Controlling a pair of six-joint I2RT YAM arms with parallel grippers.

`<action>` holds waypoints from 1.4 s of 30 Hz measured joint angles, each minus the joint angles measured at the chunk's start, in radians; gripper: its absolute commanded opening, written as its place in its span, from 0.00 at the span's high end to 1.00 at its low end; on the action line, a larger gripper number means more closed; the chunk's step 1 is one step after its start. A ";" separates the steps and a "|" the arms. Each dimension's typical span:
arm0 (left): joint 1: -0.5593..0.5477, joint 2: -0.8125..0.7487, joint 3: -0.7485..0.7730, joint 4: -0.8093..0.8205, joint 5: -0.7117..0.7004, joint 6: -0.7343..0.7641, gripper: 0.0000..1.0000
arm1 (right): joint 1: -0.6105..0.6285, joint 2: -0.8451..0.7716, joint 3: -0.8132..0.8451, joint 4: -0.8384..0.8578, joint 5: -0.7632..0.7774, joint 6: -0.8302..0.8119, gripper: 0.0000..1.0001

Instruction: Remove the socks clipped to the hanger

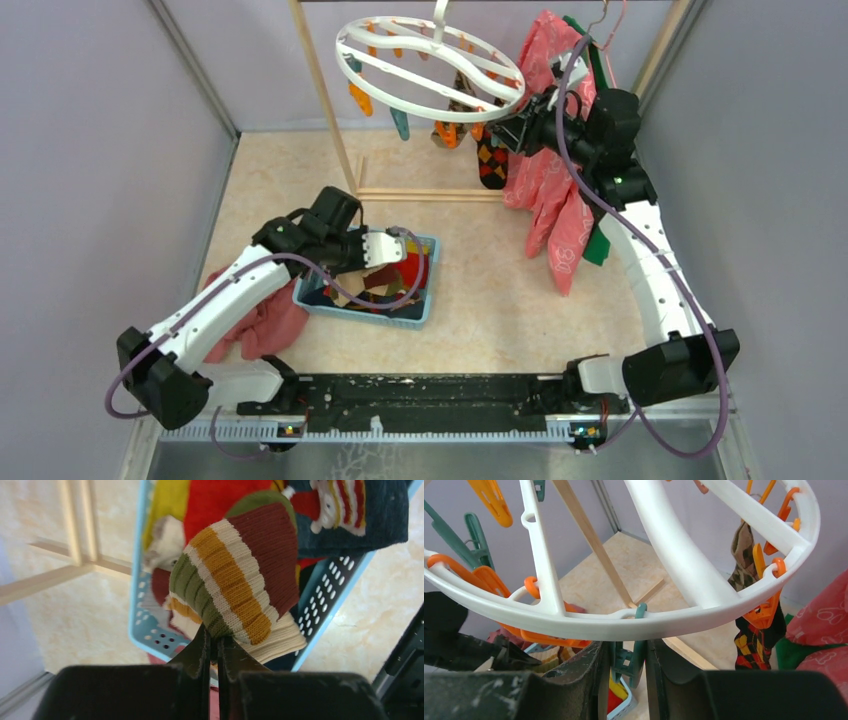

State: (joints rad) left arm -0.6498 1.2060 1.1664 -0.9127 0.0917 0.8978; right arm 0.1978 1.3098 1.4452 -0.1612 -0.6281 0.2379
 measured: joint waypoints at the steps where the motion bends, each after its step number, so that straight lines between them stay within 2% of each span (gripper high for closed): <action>1: 0.000 0.011 -0.021 0.000 -0.005 0.002 0.93 | 0.000 0.000 -0.003 0.002 -0.003 0.000 1.00; 7: 0.000 0.061 -0.089 0.021 -0.003 -0.008 0.88 | 0.000 -0.007 -0.026 0.018 -0.019 0.000 1.00; 15: 0.000 0.111 -0.188 0.051 0.001 -0.051 0.73 | 0.000 -0.021 -0.045 0.042 -0.040 0.000 0.99; 21: 0.030 0.134 -0.184 0.059 0.024 -0.081 0.38 | 0.000 -0.022 -0.080 0.068 -0.082 0.002 0.95; 25: 0.076 0.126 -0.120 0.059 0.066 -0.088 0.03 | 0.000 -0.023 -0.084 0.077 -0.104 0.002 0.94; 37: 0.116 0.027 0.166 0.106 0.217 -0.129 0.01 | 0.010 -0.022 -0.084 0.095 -0.161 0.011 0.89; 42: 0.116 0.032 0.291 0.193 0.217 -0.205 0.07 | 0.022 -0.014 -0.082 0.095 -0.168 0.018 0.87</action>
State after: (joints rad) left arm -0.5339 1.2381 1.4578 -0.7197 0.3092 0.6930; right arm 0.2199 1.2961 1.3632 -0.0666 -0.7963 0.2558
